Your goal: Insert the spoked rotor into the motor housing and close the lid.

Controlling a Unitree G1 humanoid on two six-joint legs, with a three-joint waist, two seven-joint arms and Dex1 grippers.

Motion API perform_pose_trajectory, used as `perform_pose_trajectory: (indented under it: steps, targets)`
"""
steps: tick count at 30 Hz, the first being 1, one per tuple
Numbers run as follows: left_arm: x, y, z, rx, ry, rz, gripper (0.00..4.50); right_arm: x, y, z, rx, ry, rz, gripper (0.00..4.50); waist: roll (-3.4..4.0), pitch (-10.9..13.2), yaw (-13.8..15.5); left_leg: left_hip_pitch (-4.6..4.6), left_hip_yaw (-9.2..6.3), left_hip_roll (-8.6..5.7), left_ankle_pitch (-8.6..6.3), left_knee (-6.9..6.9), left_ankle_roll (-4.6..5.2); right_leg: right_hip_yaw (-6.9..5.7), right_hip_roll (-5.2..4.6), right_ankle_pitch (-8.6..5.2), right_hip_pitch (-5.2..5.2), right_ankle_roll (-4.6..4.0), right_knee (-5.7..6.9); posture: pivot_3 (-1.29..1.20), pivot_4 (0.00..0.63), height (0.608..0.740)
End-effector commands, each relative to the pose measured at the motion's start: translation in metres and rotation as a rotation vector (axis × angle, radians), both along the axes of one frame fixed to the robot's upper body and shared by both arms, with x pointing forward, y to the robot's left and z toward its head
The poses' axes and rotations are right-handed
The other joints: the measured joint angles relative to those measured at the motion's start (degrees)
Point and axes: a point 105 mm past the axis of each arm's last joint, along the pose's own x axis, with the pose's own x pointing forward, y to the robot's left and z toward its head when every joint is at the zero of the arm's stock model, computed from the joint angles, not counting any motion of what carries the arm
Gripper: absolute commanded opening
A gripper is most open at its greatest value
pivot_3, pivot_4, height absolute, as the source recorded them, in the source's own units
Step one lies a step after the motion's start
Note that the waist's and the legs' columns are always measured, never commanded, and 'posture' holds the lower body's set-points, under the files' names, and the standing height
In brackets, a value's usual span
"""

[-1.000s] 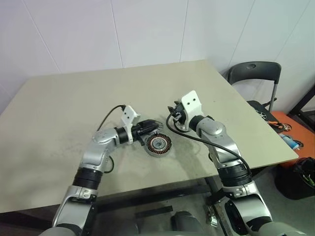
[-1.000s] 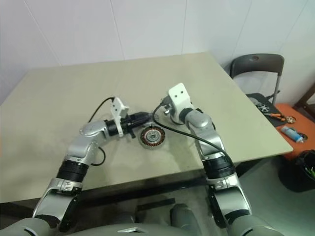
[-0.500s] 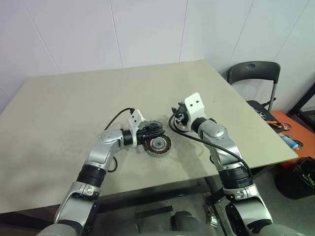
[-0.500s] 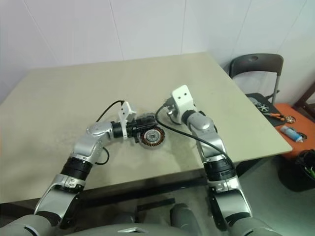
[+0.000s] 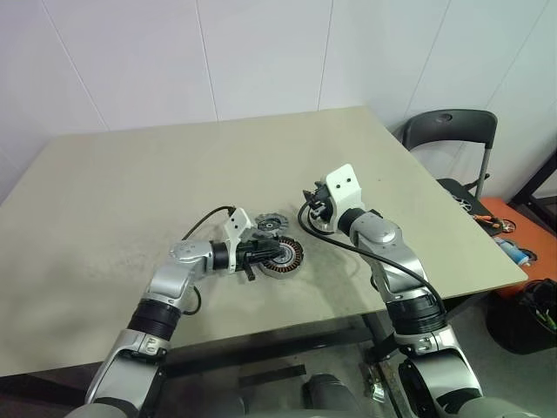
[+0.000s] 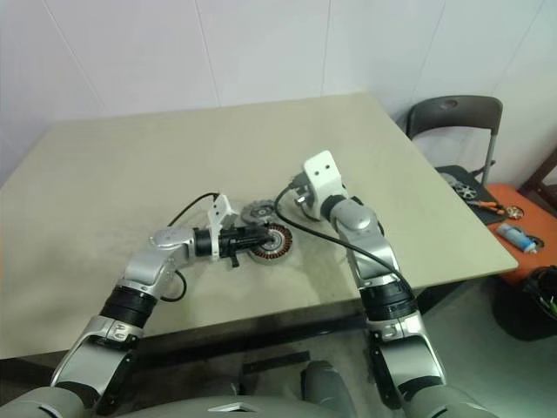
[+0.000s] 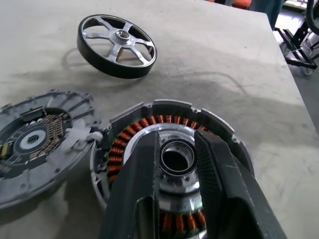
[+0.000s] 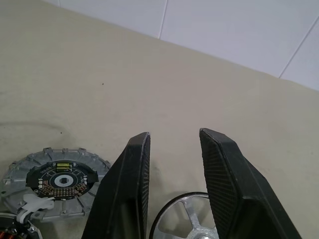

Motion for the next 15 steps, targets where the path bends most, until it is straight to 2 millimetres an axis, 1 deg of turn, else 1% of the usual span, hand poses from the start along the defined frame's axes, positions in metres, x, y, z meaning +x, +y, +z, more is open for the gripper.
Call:
perform_pose_trajectory:
  steps: [1, 6, 15]
  targets:
    - [0.0071, -0.0051, 0.0101, -0.018, -0.039, 0.004, 0.71, -0.0018, 0.0049, 0.019, 0.007, -0.072, 0.02, 1.66, 0.0, 0.0, 0.0, 0.0, 0.0, 0.0, 0.0, 0.0, 0.0, 0.0, 0.0, 0.0, 0.0, 0.0, 0.0, 0.0, 0.0, 0.74]
    - [0.008, -0.0078, 0.0045, -0.007, -0.024, 0.003, 0.71, -0.0034, 0.003, 0.0185, 0.007, -0.071, 0.015, 1.66, 0.0, 0.0, -0.04, 0.0, 0.0, 0.0, 0.0, 0.01, 0.0, 0.0, 0.0, 0.0, 0.0, 0.0, 0.0, 0.0, 0.0, 0.74]
    - [0.0037, -0.0046, 0.0002, 0.013, -0.003, -0.009, 0.71, -0.0049, 0.0016, 0.0168, 0.009, -0.065, 0.01, 1.66, 0.0, 0.0, -0.03, 0.03, 0.0, 0.0, 0.0, 0.03, 0.0, 0.0, 0.0, 0.0, 0.02, 0.0, 0.05, 0.0, 0.0, 0.74]
